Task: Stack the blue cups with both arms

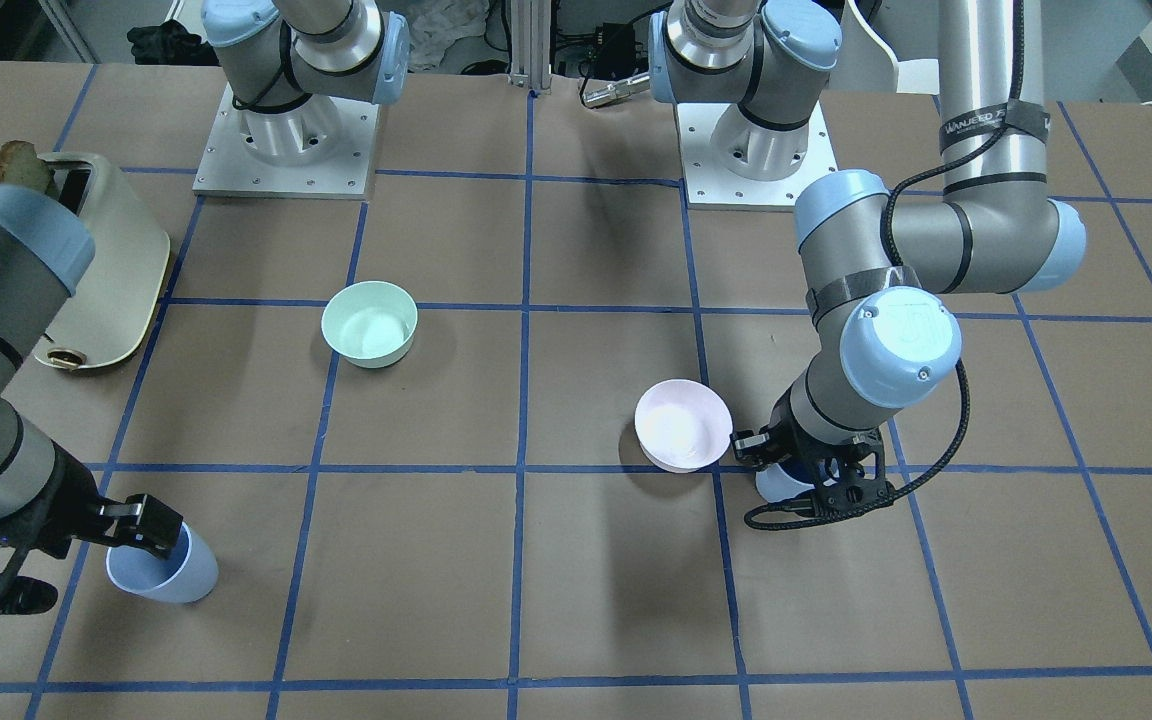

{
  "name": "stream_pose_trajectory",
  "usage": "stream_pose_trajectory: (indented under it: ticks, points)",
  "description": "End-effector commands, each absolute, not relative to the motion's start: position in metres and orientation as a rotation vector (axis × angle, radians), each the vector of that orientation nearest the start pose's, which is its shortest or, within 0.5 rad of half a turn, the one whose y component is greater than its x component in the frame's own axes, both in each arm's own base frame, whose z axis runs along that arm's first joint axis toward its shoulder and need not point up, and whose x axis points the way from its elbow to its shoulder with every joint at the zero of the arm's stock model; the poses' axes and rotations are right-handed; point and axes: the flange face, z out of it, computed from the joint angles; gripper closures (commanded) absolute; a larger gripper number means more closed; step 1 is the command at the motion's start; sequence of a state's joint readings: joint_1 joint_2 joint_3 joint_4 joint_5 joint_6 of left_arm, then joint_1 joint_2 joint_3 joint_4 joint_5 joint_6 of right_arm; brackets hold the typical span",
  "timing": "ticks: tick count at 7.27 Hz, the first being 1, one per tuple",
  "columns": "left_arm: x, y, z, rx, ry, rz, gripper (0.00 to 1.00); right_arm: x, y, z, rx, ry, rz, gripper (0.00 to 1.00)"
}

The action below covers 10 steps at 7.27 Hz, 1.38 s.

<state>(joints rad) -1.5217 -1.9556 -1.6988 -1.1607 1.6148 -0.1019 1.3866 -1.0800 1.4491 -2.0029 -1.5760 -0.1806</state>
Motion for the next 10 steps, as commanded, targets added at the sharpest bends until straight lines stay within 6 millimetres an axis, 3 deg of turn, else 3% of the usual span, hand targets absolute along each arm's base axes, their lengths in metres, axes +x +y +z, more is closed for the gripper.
stream_pose_trajectory:
  ticks: [1,2,3,4,5,6,7,9,10]
  points:
    - [-0.094,-0.604,0.268,-0.243,3.030,0.066,1.00,-0.009,-0.691,0.282,-0.028,3.160,-0.085,0.00]
    - [-0.100,-0.614,0.285,-0.233,3.034,0.007,1.00,-0.019,-0.691,0.277,-0.031,3.155,-0.072,0.00]
    - [-0.127,-0.620,0.308,-0.207,3.046,-0.070,1.00,-0.021,-0.690,0.275,-0.027,3.153,-0.063,0.00]
    - [-0.175,-0.621,0.328,-0.261,3.065,-0.142,1.00,-0.022,-0.687,0.273,-0.024,3.152,-0.026,0.00]
    - [-0.204,-0.630,0.341,-0.426,3.064,-0.201,1.00,-0.022,-0.685,0.268,-0.027,3.145,0.008,0.00]
    - [-0.241,-0.634,0.345,-0.454,3.083,-0.221,1.00,-0.023,-0.681,0.262,-0.019,3.130,0.054,0.00]
    - [-0.280,-0.636,0.347,-0.483,3.104,-0.251,1.00,-0.024,-0.679,0.255,-0.012,3.123,0.074,0.11]
    - [-0.332,-0.659,0.324,-0.465,3.146,-0.247,1.00,-0.026,-0.676,0.241,-0.009,3.118,0.115,0.70]
    - [-0.366,-0.657,0.309,-0.402,3.167,-0.227,1.00,-0.028,-0.675,0.240,-0.002,3.116,0.126,1.00]
